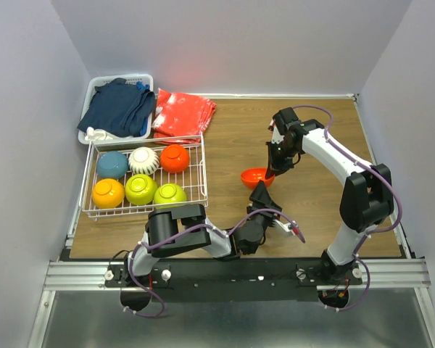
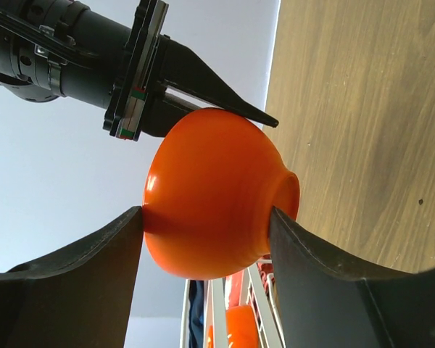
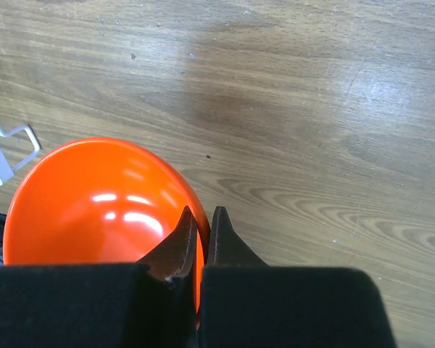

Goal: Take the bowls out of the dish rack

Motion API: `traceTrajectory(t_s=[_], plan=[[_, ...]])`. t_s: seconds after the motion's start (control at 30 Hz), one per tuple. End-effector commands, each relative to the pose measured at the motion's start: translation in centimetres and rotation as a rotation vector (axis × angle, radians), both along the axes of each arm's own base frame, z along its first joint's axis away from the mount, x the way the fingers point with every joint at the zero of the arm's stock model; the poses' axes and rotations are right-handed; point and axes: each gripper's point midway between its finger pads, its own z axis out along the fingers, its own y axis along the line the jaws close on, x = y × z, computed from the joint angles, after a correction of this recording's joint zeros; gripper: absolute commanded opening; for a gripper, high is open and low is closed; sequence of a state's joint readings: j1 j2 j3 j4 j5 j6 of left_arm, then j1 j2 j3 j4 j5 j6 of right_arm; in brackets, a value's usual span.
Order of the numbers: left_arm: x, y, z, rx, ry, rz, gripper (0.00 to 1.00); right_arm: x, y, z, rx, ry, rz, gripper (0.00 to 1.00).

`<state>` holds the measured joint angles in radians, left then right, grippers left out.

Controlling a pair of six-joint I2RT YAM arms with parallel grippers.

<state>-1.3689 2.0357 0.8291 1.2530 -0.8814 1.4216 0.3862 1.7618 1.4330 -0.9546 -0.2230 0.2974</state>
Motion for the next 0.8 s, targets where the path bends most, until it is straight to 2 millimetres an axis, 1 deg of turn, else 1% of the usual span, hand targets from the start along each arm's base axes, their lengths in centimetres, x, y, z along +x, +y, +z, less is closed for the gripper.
traceTrajectory(t_s=[0.0,0.03,0.1,0.17,0.2,0.23,0.27,0.3,0.33,0.37,0.4,0.43,0.47,0.5,0.53,0.57,0.6,0.63,0.67,0.7,0.73,0.77], plan=[[1.2,1.7,4.7,-0.341,-0.028,0.073,0.8,0.4,-0.1,0.6,-0.026,-0.045,0.009,0.01],[1.3,1.8,4.6,-0.347,-0.024,0.078,0.9,0.9,-0.1,1.1,-0.024,-0.066,-0.011,0.01],[1.3,2.1,4.9,-0.363,-0.02,0.086,0.98,2.2,-0.5,1.5,-0.049,-0.119,-0.046,0.01],[1.3,2.5,4.9,-0.388,0.001,0.097,0.99,3.7,-1.0,2.2,-0.068,-0.171,-0.101,0.01],[1.3,2.5,4.8,-0.393,0.011,0.1,0.99,4.9,-1.5,2.5,-0.094,-0.217,-0.135,0.01],[1.3,2.6,4.5,-0.409,0.032,0.103,0.99,5.4,-1.6,2.6,-0.089,-0.229,-0.166,0.01],[1.3,2.9,4.7,-0.431,0.045,0.111,0.99,6.4,-2.6,2.7,-0.112,-0.256,-0.21,0.01],[1.2,3.0,4.8,-0.446,0.057,0.112,0.99,7.7,-2.9,3.0,-0.105,-0.303,-0.244,0.01],[1.3,3.2,4.8,-0.46,0.07,0.116,0.99,8.5,-3.4,2.9,-0.094,-0.319,-0.292,0.01],[1.2,3.2,4.1,-0.482,0.108,0.115,0.99,9.4,-4.3,2.8,-0.09,-0.334,-0.338,0.01],[1.1,3.4,4.7,-0.51,0.123,0.112,0.99,10.5,-4.9,3.0,-0.079,-0.376,-0.377,0.01],[1.1,3.5,4.8,-0.532,0.143,0.112,0.99,11.2,-5.5,3.0,-0.073,-0.396,-0.427,0.01],[1.0,3.5,4.0,-0.547,0.185,0.111,0.99,12.0,-6.8,3.0,-0.08,-0.422,-0.475,0.01],[0.7,3.5,4.4,-0.572,0.209,0.095,0.99,13.0,-8.0,3.0,-0.091,-0.473,-0.525,0.01],[0.6,3.5,4.1,-0.578,0.232,0.089,0.99,13.5,-8.7,3.0,-0.09,-0.498,-0.566,0.01],[0.5,3.6,3.3,-0.541,0.262,0.092,0.99,14.1,-10.2,2.9,-0.101,-0.518,-0.611,0.01],[0.4,3.3,3.4,-0.6,0.302,0.077,0.99,15.3,-11.1,3.4,-0.099,-0.574,-0.649,0.01],[0.2,3.1,3.2,-0.6,0.324,0.073,0.99,15.2,-12.0,2.5,-0.117,-0.577,-0.671,0.01],[0.1,3.1,2.3,-0.573,0.357,0.078,0.99,15.7,-13.3,2.3,-0.131,-0.597,-0.704,0.01],[0.0,3.0,2.4,-0.626,0.395,0.074,0.99,16.6,-14.2,2.6,-0.126,-0.646,-0.735,0.01],[0.0,2.7,2.0,-0.636,0.429,0.061,0.99,16.8,-14.9,2.0,-0.128,-0.648,-0.756,0.01],[-0.1,2.9,1.3,-0.615,0.462,0.069,0.99,16.6,-16.3,1.1,-0.141,-0.646,-0.783,0.01]])
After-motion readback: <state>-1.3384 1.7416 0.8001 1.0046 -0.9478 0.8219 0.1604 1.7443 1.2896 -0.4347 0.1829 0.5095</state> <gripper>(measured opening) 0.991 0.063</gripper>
